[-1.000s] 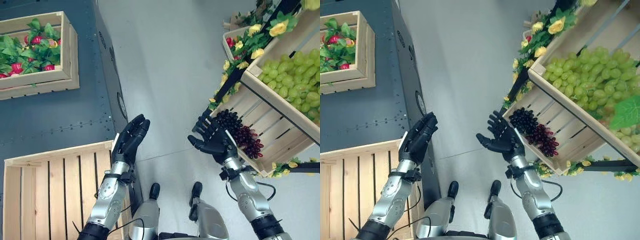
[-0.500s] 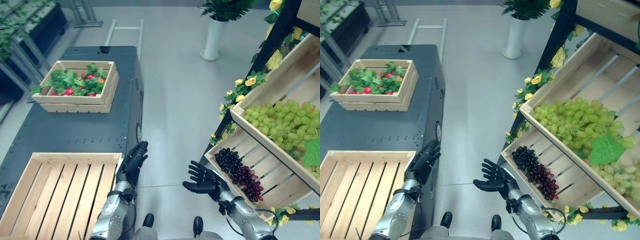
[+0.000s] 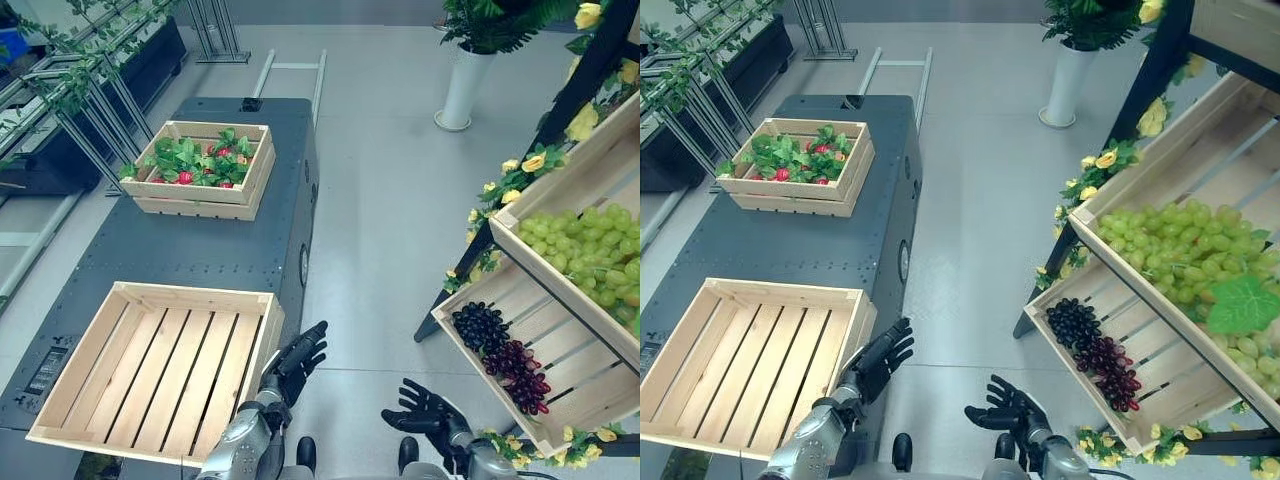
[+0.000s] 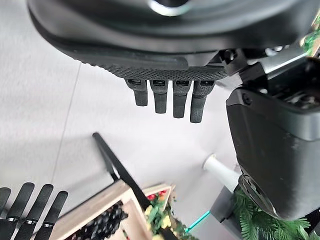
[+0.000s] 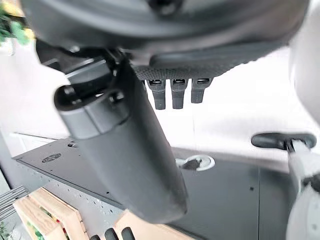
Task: Pick up the fruits from the basket on one side to the basket on the other side
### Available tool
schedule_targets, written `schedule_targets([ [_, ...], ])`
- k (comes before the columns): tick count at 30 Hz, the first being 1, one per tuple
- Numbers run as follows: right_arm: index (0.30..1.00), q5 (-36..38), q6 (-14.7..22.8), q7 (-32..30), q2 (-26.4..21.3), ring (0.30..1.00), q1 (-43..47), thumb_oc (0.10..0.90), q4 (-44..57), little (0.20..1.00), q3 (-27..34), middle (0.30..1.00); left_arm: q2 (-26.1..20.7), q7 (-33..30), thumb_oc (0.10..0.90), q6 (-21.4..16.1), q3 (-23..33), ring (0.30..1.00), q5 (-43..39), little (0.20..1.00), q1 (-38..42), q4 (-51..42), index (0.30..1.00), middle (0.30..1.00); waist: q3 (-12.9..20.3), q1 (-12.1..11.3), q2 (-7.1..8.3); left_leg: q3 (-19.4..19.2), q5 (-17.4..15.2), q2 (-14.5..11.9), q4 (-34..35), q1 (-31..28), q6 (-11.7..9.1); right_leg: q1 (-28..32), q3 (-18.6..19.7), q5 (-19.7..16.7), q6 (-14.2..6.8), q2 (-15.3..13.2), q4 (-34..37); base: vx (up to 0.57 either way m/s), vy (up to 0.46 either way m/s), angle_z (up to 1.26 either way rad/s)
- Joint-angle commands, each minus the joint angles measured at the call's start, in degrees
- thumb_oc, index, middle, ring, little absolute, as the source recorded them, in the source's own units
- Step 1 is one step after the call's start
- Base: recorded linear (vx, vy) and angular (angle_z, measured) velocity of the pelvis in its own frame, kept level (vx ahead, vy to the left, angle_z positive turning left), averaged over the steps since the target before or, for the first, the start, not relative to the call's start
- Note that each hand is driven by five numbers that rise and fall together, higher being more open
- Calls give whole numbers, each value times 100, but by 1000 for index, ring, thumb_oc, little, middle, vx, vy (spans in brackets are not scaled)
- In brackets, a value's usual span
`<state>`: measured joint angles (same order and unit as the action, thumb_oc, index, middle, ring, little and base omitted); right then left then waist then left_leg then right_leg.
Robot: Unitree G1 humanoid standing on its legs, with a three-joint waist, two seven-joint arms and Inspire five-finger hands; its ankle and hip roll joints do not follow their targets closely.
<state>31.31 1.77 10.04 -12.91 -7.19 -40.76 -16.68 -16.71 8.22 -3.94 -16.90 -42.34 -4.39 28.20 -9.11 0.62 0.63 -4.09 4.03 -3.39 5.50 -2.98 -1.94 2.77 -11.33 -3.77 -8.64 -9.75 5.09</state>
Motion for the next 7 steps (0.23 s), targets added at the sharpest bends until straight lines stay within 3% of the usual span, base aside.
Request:
schedule_targets([
  [1, 900, -186, 424, 49, -128, 900, 357, 800, 33, 900, 133, 900, 53, 317, 800, -237, 25, 900, 292, 900, 438, 90, 900, 900, 270, -71, -7, -50, -337, -131, -50, -160, -163, 21, 133, 31, -16, 23, -257, 8, 35, 1],
  [7, 900, -169, 316, -29, -99, 900, 355, 800, 3, 900, 120, 900, 25, 454, 800, -56, -55, 900, 735, 900, 452, 412, 900, 900, 324, -29, -37, -81, -415, -145, -50, -215, -163, 63, 184, 33, -28, 12, -180, 5, 8, -3],
])
